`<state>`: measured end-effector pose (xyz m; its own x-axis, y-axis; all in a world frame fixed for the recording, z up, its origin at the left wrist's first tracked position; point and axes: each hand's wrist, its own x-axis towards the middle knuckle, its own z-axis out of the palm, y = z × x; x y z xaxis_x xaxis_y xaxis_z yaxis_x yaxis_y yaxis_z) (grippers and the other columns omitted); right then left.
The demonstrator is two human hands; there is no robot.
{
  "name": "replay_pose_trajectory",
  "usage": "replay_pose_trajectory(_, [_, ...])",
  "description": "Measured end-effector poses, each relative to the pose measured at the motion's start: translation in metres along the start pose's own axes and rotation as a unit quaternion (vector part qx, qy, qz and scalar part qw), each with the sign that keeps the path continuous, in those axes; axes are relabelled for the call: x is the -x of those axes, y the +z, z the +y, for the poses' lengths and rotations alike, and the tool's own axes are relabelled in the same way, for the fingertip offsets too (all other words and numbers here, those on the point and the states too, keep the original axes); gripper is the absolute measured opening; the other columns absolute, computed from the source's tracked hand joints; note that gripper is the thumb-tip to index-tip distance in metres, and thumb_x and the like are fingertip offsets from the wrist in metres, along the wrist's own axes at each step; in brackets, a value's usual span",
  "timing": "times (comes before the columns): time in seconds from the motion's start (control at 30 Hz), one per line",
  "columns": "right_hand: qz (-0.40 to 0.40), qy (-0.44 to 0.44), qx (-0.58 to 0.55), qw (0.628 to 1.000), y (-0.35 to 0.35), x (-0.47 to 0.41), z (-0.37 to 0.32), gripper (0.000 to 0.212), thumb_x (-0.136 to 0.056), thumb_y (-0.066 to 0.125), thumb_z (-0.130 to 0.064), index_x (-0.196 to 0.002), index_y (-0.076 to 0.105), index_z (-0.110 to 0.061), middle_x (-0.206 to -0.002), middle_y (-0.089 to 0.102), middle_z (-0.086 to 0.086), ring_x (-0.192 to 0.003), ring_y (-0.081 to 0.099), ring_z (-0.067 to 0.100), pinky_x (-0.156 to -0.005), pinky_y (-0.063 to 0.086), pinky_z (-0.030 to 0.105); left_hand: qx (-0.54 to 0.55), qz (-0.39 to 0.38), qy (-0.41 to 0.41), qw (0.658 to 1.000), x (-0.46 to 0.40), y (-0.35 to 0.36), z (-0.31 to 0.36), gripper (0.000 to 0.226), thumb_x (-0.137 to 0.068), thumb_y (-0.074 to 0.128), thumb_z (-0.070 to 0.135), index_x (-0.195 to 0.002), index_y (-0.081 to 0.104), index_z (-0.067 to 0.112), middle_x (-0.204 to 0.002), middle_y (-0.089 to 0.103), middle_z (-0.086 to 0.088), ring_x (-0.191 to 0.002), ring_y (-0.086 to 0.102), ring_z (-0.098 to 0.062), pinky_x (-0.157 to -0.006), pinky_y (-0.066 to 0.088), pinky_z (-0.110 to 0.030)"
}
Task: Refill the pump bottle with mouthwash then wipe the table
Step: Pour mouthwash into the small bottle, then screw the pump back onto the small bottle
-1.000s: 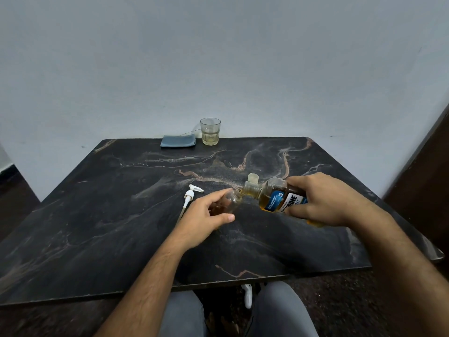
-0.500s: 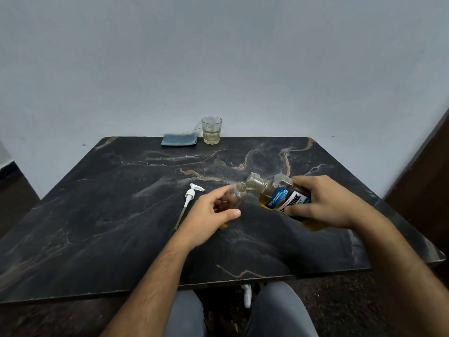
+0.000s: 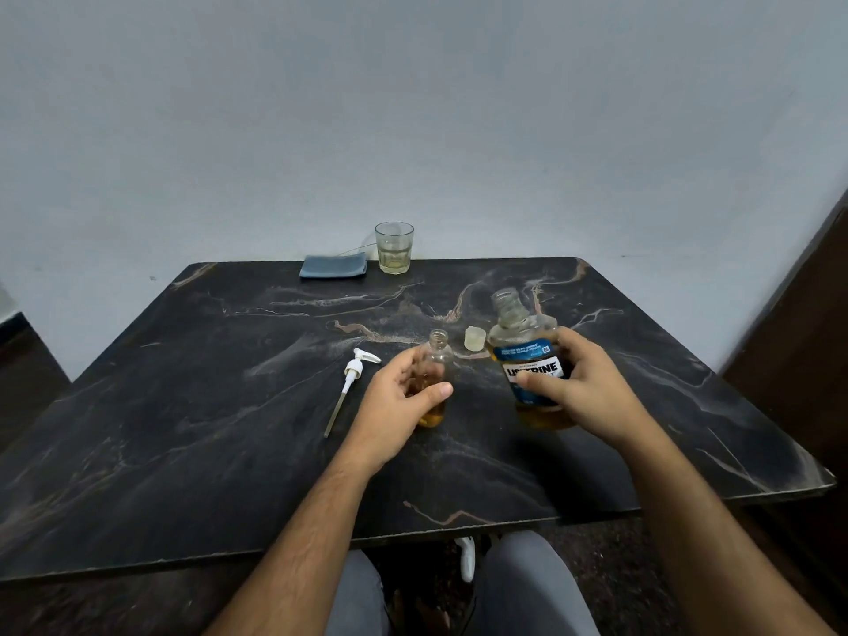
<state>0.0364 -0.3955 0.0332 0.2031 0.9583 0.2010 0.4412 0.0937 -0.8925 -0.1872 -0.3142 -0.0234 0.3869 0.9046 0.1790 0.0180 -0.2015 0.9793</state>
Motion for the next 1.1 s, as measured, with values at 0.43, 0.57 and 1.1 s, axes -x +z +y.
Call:
replay_pose_trajectory(0.43, [0.250,0.050,-0.107,0.961,-0.011,-0.012,0.044,0.043,-0.081,0.078,-0.009,-0.113,0.055,-0.025,-0.107,0.066,-0.009,-0.099,0.065,0.008,-0.085,0.053,0.028,-0.016,0.039,-0.034,0.999,-0.014,0.004,-0.013,0.055,-0.083,0.076,0.006,-0.134,0.054,0.012,-0.117,0.070,0.002,-0.114,0.064,-0.009,-0.105,0.049,-0.034])
replay_pose_trajectory(0.57, [0.264,0.056,-0.105,0.957,-0.018,-0.015,0.047,0.041,-0.083,0.077,-0.009,-0.112,0.053,-0.027,-0.101,0.063,-0.015,-0.097,0.063,0.006,-0.087,0.051,0.029,-0.023,0.038,-0.038,0.998,-0.015,0.004,-0.012,0.056,-0.084,0.075,0.008,-0.136,0.053,0.012,-0.118,0.069,0.003,-0.116,0.063,-0.010,-0.105,0.048,-0.034])
replay_pose_trajectory(1.1, [0.254,0.066,-0.048,0.964,-0.025,-0.020,0.069,0.046,-0.079,0.082,-0.022,-0.116,0.056,-0.029,-0.113,0.067,-0.006,-0.106,0.064,0.013,-0.098,0.053,0.043,-0.031,0.044,-0.044,0.998,-0.014,0.002,-0.011,0.052,-0.085,0.074,0.007,-0.132,0.054,0.016,-0.119,0.069,0.003,-0.117,0.062,-0.011,-0.103,0.048,-0.031])
